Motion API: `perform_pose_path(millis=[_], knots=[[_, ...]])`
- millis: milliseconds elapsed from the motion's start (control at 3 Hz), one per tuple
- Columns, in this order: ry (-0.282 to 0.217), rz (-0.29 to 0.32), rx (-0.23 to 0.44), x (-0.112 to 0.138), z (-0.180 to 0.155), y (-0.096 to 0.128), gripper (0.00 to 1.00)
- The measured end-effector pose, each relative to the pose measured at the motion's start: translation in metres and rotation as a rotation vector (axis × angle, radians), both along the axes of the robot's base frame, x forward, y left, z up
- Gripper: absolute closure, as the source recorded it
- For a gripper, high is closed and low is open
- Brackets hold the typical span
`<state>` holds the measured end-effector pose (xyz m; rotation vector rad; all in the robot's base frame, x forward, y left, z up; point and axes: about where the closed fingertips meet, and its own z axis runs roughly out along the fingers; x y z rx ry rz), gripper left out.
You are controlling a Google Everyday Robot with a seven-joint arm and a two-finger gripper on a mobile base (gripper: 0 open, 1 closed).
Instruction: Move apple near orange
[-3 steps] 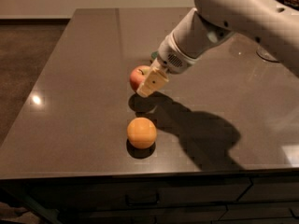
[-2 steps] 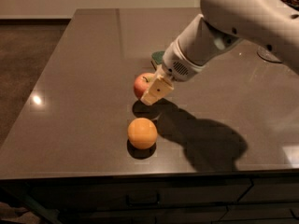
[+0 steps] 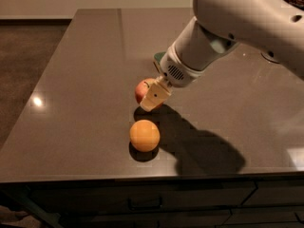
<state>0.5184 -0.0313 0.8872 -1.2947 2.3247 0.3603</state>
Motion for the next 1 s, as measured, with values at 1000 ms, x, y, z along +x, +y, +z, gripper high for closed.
perform_pose_path(millis=[1000], knots=[[0.08, -0.169, 0.027, -0.013, -0.01, 0.031, 0.74]])
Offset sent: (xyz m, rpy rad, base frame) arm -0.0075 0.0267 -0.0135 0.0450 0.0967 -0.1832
